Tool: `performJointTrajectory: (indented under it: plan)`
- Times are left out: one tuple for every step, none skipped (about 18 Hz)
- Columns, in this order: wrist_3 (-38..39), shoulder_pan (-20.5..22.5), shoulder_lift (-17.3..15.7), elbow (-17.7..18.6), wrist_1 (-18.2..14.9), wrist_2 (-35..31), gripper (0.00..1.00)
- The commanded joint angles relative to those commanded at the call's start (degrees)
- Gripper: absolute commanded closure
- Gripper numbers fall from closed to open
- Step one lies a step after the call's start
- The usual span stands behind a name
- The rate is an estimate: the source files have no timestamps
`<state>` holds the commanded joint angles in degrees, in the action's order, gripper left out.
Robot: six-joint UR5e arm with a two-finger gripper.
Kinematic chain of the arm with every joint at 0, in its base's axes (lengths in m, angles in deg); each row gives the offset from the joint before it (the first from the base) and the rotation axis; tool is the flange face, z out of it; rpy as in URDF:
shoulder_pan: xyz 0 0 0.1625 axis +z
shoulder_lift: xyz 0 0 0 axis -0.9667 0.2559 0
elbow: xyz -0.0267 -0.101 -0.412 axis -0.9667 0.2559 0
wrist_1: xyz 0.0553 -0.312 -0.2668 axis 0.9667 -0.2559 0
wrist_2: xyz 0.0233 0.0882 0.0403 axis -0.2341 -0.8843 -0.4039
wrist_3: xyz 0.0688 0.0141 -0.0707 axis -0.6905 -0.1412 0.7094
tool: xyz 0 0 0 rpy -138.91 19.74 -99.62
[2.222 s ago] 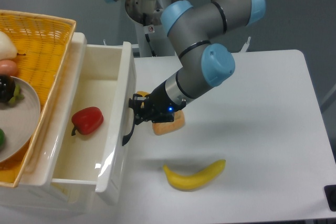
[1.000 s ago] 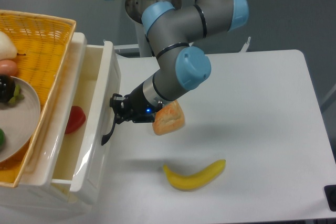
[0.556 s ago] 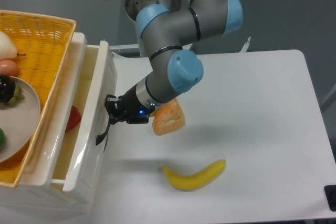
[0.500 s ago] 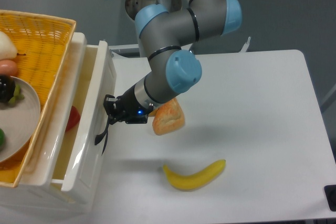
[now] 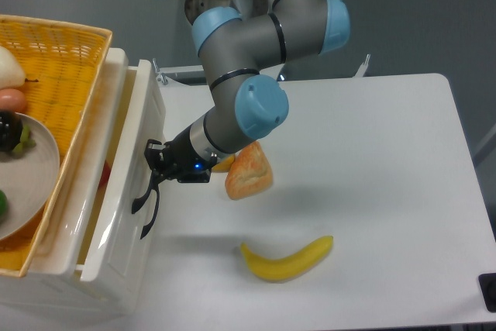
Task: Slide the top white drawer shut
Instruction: 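Push the drawer front with the gripper into the cabinet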
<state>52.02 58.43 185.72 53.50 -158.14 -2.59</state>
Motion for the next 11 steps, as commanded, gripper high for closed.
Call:
performJointTrajectory:
  plan:
    - [0.1,-0.2,0.0,0.0,0.1,0.0,0.87]
    - [0.1,-0.2,0.0,0.0,0.1,0.0,0.87]
    - [0.2,-0.5,0.0,0.0,0.3,0.0,0.87]
    - [0.2,-0.7,0.0,0.0,0.4,0.0,0.87]
    - [0.2,-0.7,0.0,0.0,0.4,0.0,0.86]
    - [0.2,-0.8,0.0,0.0,0.4,0.0,0.86]
    - [0.2,-0.9,0.0,0.0,0.4,0.0,0.86]
    - [0.2,-0.9,0.0,0.0,0.4,0.1,0.86]
    - [0.2,-0.9,0.0,0.0,0.4,0.1,0.86]
    - [0.2,-0.9,0.0,0.0,0.4,0.3,0.86]
    - [0.2,-1.0,0.0,0.0,0.4,0.6,0.86]
